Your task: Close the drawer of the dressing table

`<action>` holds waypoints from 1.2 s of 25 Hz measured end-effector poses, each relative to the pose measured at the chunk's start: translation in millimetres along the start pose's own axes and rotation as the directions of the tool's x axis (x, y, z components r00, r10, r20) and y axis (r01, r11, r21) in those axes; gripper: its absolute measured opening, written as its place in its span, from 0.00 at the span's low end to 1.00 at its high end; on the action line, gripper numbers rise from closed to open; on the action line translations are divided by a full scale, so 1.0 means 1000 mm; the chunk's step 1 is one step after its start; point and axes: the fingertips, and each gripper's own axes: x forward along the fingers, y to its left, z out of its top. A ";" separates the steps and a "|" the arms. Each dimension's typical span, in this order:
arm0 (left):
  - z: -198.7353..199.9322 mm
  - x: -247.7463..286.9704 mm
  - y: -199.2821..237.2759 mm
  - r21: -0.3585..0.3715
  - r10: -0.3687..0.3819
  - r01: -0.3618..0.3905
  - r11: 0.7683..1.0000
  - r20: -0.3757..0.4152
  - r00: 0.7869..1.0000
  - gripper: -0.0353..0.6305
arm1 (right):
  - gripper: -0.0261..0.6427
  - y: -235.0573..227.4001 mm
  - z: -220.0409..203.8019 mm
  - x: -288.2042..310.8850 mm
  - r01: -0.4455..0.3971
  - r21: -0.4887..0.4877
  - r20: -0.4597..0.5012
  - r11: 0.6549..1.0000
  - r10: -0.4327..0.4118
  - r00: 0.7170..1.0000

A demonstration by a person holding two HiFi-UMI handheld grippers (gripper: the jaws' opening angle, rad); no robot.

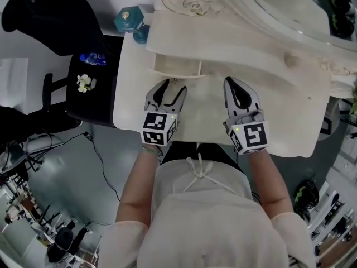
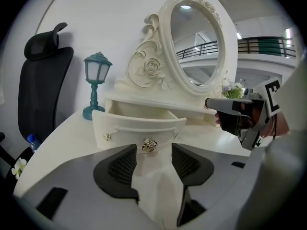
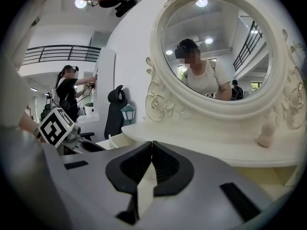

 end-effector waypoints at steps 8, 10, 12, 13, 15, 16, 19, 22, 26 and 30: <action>0.002 0.008 0.007 -0.002 0.020 -0.020 1.000 -0.009 1.000 0.21 | 0.05 -0.004 -0.011 0.008 0.016 0.026 -0.019 1.000 -0.015 1.000; 0.002 0.009 0.006 -0.006 0.019 -0.019 1.000 -0.014 1.000 0.21 | 0.05 -0.005 -0.011 0.009 0.019 0.032 -0.019 0.999 -0.018 1.000; 0.002 0.009 0.006 -0.001 0.018 -0.018 1.000 -0.023 1.000 0.21 | 0.05 -0.005 -0.010 0.010 0.020 0.032 -0.019 0.999 -0.019 1.000; 0.002 0.010 0.006 0.005 0.017 -0.017 1.000 -0.029 0.999 0.21 | 0.05 -0.005 -0.010 0.010 0.020 0.030 -0.019 0.999 -0.019 1.000; 0.003 0.011 0.006 0.013 0.014 -0.014 1.000 -0.036 0.999 0.21 | 0.05 -0.006 -0.008 0.012 0.020 0.027 -0.018 0.999 -0.020 1.000; 0.003 0.012 0.006 0.012 0.012 -0.011 1.000 -0.037 0.999 0.21 | 0.05 -0.006 -0.008 0.012 0.021 0.026 -0.017 0.999 -0.021 1.000; 0.005 0.013 0.008 0.005 0.005 -0.005 1.000 -0.036 0.999 0.21 | 0.05 -0.007 -0.006 0.014 0.027 0.028 -0.021 0.999 -0.026 0.999; 0.011 0.018 0.011 0.008 0.006 -0.006 1.000 -0.030 1.000 0.21 | 0.05 -0.011 -0.005 0.017 0.034 0.028 -0.022 0.999 -0.033 0.999; 0.020 0.027 0.016 0.015 -0.002 0.002 1.000 -0.035 0.999 0.21 | 0.05 -0.017 -0.003 0.019 0.049 0.030 -0.018 0.998 -0.048 0.999; 0.025 0.034 0.019 0.010 -0.004 0.004 1.000 -0.043 0.999 0.21 | 0.05 -0.022 0.000 0.021 0.058 0.033 -0.015 0.998 -0.057 0.998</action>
